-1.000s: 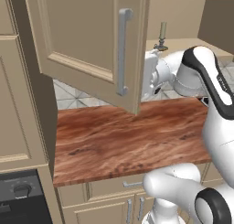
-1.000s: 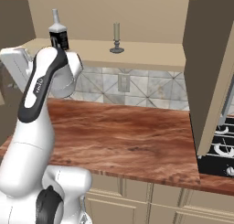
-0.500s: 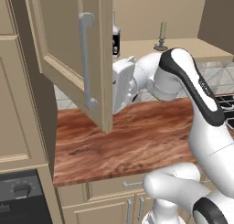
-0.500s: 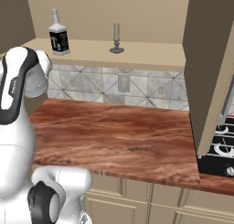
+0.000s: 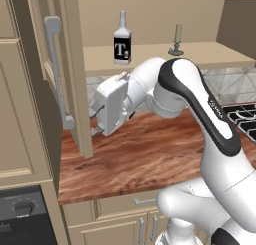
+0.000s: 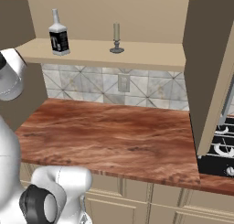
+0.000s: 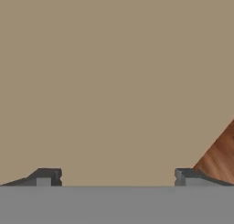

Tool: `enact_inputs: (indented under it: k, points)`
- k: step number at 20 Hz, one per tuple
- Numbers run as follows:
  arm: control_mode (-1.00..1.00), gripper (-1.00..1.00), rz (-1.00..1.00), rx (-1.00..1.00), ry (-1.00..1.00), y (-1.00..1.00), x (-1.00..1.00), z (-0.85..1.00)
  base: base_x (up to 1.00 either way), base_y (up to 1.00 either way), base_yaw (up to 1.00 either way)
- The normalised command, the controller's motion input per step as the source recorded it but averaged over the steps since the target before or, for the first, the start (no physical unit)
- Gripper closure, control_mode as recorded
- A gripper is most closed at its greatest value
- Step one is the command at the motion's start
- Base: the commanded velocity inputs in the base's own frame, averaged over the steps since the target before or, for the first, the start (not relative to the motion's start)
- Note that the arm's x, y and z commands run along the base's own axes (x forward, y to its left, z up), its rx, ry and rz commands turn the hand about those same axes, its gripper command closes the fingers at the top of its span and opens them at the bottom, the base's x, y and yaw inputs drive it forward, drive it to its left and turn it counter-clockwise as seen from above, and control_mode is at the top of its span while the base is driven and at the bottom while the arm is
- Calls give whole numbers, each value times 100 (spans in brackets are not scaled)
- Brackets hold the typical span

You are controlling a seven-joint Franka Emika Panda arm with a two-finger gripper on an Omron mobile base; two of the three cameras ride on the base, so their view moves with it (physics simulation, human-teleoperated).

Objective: Get the candle and the liquor from the cabinet and move them to the dining counter.

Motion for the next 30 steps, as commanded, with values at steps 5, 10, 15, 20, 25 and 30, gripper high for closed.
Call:
enact_inputs:
  k: [5, 10, 15, 20, 25, 30]
  points:
    - [-100, -100, 0, -9, -4, -3, 0, -9, 0, 0, 0]
    - [-100, -100, -2, -15, -32, -41, -17, -12, 0, 0, 0]
    - [-100, -100, -13, -16, -41, -67, -30, -3, 0, 0, 0]
    - [-100, -100, -19, -18, -39, -63, -8, 0, 0, 0, 0]
    - [-100, -100, -21, -15, -34, -64, 0, 0, 0, 0, 0]
    - [-100, -100, -23, -14, -36, -53, 5, 0, 0, 0, 0]
